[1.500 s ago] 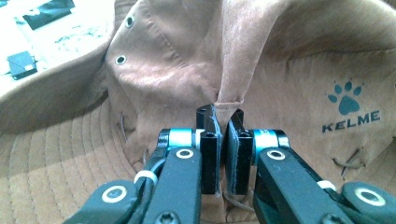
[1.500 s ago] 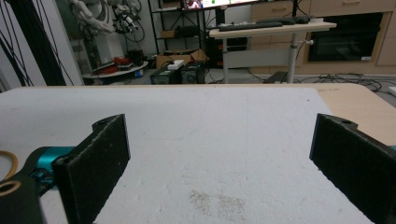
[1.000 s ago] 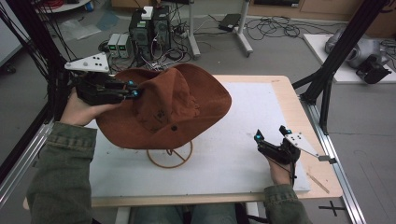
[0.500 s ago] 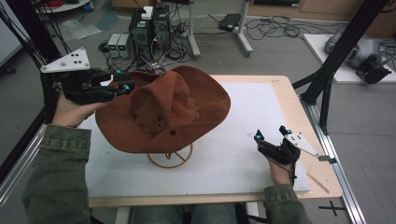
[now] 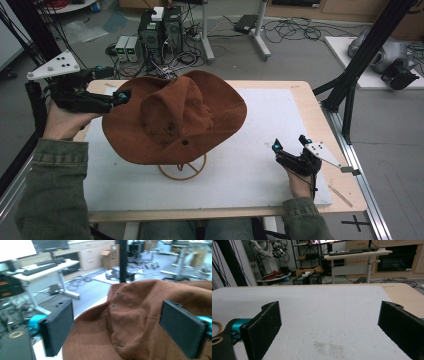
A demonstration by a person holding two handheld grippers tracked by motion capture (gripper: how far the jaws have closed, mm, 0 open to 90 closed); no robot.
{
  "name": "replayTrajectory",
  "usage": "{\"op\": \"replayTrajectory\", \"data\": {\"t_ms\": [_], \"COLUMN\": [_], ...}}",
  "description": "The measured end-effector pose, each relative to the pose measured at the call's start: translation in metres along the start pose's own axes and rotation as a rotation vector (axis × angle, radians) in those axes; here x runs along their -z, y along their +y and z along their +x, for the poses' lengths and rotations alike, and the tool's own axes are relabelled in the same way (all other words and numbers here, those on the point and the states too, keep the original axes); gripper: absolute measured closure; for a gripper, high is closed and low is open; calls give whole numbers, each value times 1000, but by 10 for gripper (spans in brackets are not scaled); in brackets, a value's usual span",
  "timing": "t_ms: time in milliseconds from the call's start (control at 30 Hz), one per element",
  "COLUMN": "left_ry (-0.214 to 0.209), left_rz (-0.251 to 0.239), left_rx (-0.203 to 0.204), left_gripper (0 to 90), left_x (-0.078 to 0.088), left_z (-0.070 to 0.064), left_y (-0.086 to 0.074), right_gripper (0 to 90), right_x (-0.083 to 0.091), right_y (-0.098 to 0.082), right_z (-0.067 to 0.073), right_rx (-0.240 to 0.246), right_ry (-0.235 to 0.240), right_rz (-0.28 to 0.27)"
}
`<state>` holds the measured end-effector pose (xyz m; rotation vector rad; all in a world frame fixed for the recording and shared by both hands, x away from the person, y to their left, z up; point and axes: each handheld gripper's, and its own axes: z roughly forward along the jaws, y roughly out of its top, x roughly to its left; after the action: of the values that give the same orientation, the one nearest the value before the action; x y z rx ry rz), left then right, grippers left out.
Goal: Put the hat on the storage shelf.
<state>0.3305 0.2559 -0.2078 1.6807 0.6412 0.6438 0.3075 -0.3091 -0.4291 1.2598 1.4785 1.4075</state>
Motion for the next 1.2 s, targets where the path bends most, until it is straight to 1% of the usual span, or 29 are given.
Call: {"op": "replayTrajectory", "data": {"t_ms": [67, 133, 200, 267, 333, 400, 433, 467, 500, 533, 633, 667, 733, 867, 933, 1000, 1033, 1067, 1167, 1200], "left_ry": [63, 155, 235, 340, 423, 484, 510, 564, 606, 640, 730, 765, 804, 864, 872, 875, 880, 900, 913, 924], "left_rz": [-35, -72, -115, -126, -139, -155, -159, -158, -165, -174, -222, -246, -286, -318, -323, -317, -304, -281, -246, -241], "left_rx": [15, 33, 56, 72, 91, 108, 110, 96, 83, 75, 55, 48, 60, 70, 79, 80, 77, 70, 74, 82], "left_gripper": [95, 95, 95, 95, 95, 95, 95, 95, 95, 95, 99, 99, 99, 100, 101, 101, 101, 101, 101, 101], "left_x": [6, 14, 23, 32, 41, 50, 52, 55, 58, 60, 66, 69, 72, 77, 79, 78, 76, 75, 72, 72], "left_z": [0, 2, 3, 5, 7, 7, 6, 4, 2, -1, -10, -14, -19, -27, -31, -37, -40, -45, -55, -56], "left_y": [-1, -5, -13, -22, -33, -44, -48, -54, -59, -64, -79, -86, -97, -120, -132, -143, -151, -161, -185, -190], "right_gripper": [45, 45, 45, 45, 45, 45, 45, 45, 45, 45, 45, 45, 45, 45, 45, 45, 45, 45, 44, 44], "right_x": [0, 0, 0, 1, 1, 1, 2, 2, 3, 3, 4, 5, 5, 5, 5, 5, 6, 6, 7, 8], "right_y": [0, 0, 0, 0, 1, 1, 1, 1, 2, 2, 2, 2, 3, 2, 3, 2, 3, 3, 3, 3], "right_z": [0, 0, 0, 0, 1, 1, 1, 1, 0, 0, -1, -1, -1, -1, -1, -1, 0, -1, -2, -1], "right_rx": [-3, 0, 2, 3, 4, 7, 0, 1, -5, -3, -17, -20, -15, -17, -17, -20, -26, -20, -15, -22], "right_ry": [-1, -1, -2, -5, -7, -8, -9, -14, -23, -27, -39, -43, -48, -44, -45, -45, -46, -50, -63, -71], "right_rz": [2, -1, -1, -6, -7, -10, -13, -19, -25, -29, -38, -36, -44, -42, -46, -46, -47, -48, -67, -70]}}
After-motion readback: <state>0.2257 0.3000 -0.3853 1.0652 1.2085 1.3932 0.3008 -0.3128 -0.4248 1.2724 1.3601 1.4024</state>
